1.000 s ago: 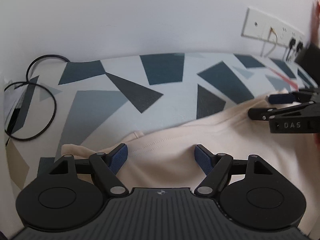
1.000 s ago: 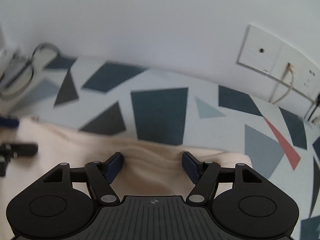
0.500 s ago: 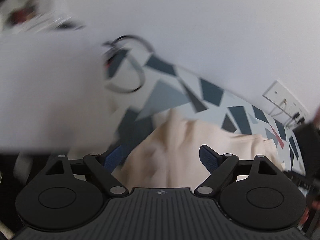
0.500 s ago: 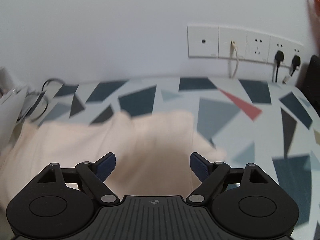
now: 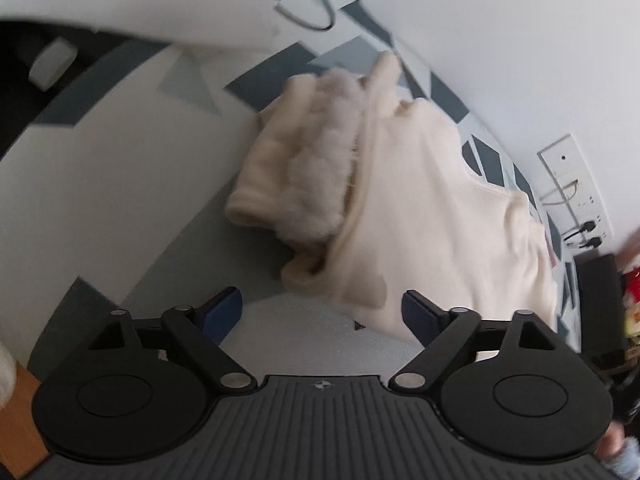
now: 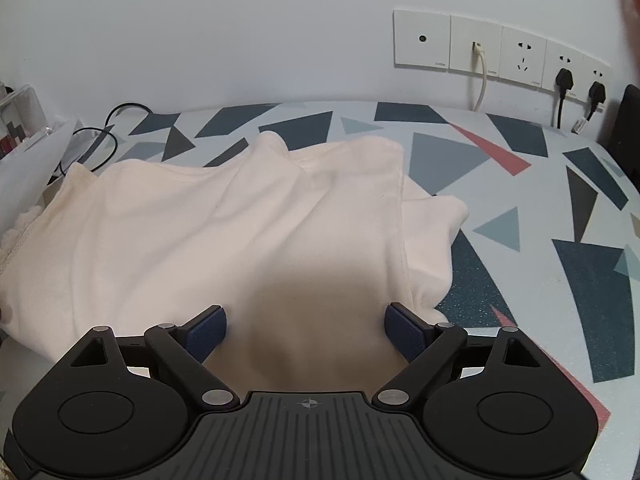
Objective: Fold clothes
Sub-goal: 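Open both grippers and release the folded top onto the table, then grasp the folded top with the left gripper while the right gripper grasps its other end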
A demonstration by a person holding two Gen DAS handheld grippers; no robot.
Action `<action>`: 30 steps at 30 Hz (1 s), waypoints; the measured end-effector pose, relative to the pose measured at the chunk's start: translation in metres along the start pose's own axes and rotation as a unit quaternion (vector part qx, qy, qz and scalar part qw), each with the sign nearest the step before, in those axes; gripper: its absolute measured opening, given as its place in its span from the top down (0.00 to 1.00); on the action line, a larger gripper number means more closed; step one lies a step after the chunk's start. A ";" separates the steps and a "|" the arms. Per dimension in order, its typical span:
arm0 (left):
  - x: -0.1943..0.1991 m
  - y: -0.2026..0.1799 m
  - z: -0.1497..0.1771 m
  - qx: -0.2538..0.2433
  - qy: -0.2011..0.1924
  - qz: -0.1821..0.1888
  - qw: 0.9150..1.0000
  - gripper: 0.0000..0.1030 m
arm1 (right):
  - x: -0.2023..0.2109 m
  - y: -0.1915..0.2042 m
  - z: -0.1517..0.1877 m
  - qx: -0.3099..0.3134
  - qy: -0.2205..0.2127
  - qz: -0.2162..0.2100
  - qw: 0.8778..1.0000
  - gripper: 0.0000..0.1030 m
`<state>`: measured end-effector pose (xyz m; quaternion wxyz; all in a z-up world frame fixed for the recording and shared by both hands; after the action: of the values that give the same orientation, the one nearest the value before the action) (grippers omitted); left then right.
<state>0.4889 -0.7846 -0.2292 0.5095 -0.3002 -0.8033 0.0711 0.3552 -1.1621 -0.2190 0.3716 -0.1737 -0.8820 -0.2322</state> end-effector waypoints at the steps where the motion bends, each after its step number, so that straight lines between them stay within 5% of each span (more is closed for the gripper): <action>1: -0.001 -0.003 0.000 0.002 -0.003 0.005 1.000 0.13 | 0.000 0.000 0.000 0.000 0.001 -0.001 1.000 0.17; 5: -0.008 -0.008 0.004 0.040 -0.025 0.043 0.998 0.13 | -0.002 -0.002 0.000 -0.002 0.005 -0.002 1.000 0.17; 15: -0.025 -0.019 0.003 0.087 -0.101 0.064 0.989 0.13 | -0.006 -0.002 0.001 -0.007 0.011 -0.006 1.000 0.14; 19: -0.033 -0.037 0.000 0.043 -0.114 0.033 0.992 0.14 | -0.008 -0.001 0.000 -0.006 0.013 -0.006 1.000 0.12; 30: -0.052 -0.010 -0.039 0.101 -0.142 -0.002 0.985 0.57 | -0.003 -0.004 0.004 -0.018 0.012 -0.028 0.999 0.14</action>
<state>0.5336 -0.8291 -0.2467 0.4183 -0.2325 -0.8565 0.1931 0.3531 -1.1634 -0.2245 0.3722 -0.1529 -0.8777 -0.2603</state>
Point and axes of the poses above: each gripper's, at about its wrist camera, not at the fingertips, and x roughly against the way its jaws point, y to its left, z to its underside, the point moved 3 cm from there along -x, roughly the way its jaws point, and after that the axes turned 13 degrees about -x, right-handed, at the moved point
